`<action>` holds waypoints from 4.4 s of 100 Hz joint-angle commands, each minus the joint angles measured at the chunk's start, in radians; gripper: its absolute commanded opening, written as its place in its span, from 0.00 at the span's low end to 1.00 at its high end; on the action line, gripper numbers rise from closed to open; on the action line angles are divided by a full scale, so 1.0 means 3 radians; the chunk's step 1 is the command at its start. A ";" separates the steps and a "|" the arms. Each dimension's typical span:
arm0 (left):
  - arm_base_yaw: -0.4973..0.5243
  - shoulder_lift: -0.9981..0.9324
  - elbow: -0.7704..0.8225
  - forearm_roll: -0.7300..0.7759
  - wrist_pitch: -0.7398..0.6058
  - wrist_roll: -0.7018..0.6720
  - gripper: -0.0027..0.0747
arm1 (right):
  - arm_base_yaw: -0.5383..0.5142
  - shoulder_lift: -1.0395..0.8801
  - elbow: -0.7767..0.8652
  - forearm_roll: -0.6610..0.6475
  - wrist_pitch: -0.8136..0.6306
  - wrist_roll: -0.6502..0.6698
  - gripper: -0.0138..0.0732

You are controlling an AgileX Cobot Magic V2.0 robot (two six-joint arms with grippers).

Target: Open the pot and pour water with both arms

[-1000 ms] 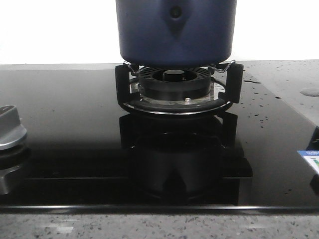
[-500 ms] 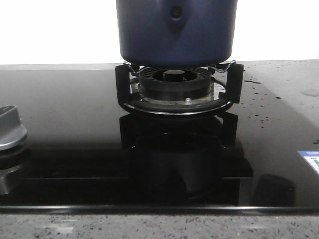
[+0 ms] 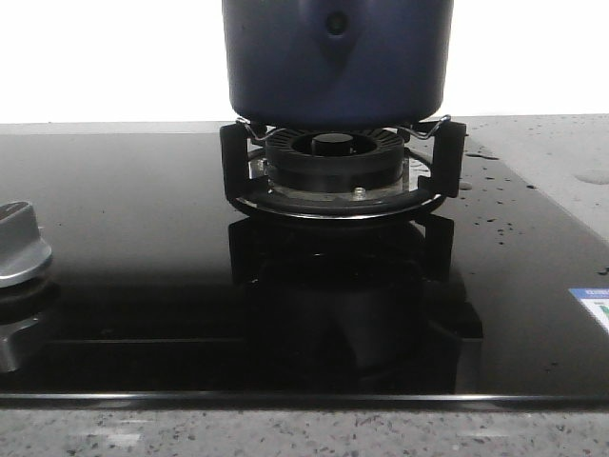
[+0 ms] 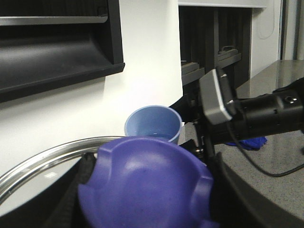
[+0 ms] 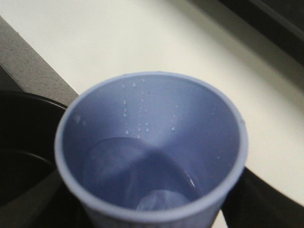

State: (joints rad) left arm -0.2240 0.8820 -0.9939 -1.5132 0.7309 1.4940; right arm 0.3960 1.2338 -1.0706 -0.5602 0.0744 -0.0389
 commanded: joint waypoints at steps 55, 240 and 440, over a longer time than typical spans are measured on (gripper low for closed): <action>0.0009 -0.0096 -0.0057 -0.0297 -0.0054 -0.0030 0.32 | 0.0005 0.0339 -0.0404 -0.1832 -0.0200 -0.0004 0.45; 0.0009 -0.0090 -0.0057 -0.0289 -0.0054 -0.0030 0.32 | 0.0102 0.0507 -0.1033 -0.2795 0.0953 0.1786 0.45; -0.0495 0.1856 -0.1019 -0.0891 0.0322 0.0637 0.32 | -0.1706 -0.2535 0.1686 -0.1577 -0.0532 0.3223 0.33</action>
State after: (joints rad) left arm -0.3576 1.3979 -1.2008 -1.6911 0.7557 1.6792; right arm -0.1339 0.5301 -0.5348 -1.0448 -0.1196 0.9104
